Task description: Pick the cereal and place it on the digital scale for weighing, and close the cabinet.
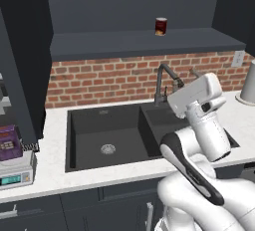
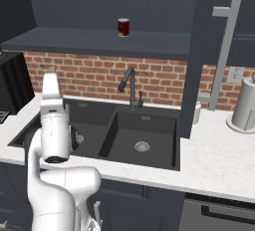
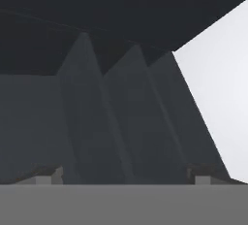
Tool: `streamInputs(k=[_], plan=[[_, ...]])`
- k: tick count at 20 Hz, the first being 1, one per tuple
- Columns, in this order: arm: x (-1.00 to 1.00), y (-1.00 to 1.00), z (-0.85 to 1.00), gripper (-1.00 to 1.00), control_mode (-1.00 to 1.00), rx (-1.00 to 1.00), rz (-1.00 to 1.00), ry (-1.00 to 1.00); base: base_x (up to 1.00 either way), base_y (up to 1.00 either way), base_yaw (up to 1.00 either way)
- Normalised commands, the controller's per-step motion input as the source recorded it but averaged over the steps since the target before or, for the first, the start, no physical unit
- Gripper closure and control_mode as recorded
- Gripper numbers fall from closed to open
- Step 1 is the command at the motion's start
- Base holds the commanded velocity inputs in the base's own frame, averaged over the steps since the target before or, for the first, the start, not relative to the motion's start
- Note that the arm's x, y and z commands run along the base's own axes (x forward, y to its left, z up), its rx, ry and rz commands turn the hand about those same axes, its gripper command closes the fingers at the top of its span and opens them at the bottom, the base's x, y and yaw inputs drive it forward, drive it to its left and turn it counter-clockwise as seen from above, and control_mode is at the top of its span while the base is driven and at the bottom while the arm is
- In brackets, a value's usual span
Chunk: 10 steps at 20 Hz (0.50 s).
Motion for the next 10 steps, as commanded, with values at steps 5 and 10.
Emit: streamInputs(k=[5, 10], plan=[[-0.46, -0.81, 0.18, -1.0, -1.0, 0.0, -0.18, 0.0, 0.0, 0.0, 0.0], [-0.48, -0.79, 0.41, -1.0, -1.0, 0.0, -0.15, 0.04, 0.0, 0.0, 0.0]])
